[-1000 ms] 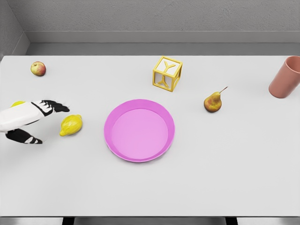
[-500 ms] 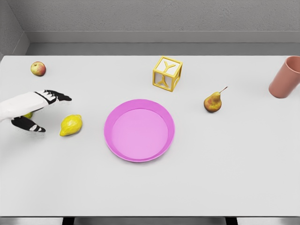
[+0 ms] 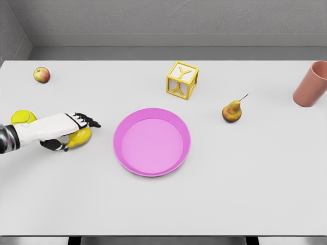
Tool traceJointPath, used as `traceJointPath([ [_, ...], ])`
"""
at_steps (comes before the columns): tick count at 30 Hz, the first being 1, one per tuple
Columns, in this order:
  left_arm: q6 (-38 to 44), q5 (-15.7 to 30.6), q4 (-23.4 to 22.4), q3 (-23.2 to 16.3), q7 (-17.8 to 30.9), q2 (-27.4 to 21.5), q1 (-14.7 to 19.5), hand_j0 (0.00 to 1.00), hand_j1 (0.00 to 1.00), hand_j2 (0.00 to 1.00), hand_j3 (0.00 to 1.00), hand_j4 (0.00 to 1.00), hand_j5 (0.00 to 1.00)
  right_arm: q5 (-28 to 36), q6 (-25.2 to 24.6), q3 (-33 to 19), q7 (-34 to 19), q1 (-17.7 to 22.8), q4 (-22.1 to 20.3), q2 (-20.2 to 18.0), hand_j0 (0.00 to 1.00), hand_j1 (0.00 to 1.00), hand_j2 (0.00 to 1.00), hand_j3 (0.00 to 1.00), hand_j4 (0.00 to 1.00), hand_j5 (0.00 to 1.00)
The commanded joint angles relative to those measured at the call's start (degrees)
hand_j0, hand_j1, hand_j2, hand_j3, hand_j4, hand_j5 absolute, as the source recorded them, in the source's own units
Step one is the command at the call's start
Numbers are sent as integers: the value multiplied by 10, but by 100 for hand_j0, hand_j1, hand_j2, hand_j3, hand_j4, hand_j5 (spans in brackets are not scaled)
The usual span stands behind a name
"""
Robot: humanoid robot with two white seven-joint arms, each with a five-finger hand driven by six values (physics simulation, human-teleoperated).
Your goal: Put the lemon on the plate with left arm
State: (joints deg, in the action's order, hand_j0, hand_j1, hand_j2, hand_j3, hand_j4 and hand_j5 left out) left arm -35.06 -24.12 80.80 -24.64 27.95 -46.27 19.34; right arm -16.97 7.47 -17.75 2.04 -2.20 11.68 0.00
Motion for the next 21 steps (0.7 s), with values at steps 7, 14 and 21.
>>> traceJointPath([
  [7, 1, 1, 2, -2, 8, -5, 4, 77, 77, 77, 77, 77, 77, 0, 0, 0, 0, 0, 0, 0, 100, 100, 100, 100, 100, 100],
  [14, 1, 2, 1, -6, 9, -5, 10, 64, 64, 64, 64, 64, 64, 0, 0, 0, 0, 0, 0, 0, 100, 100, 100, 100, 100, 100],
  [21, 1, 9, 1, -5, 8, -6, 11, 61, 61, 61, 61, 61, 61, 0, 0, 0, 0, 0, 0, 0, 100, 100, 100, 100, 100, 100],
])
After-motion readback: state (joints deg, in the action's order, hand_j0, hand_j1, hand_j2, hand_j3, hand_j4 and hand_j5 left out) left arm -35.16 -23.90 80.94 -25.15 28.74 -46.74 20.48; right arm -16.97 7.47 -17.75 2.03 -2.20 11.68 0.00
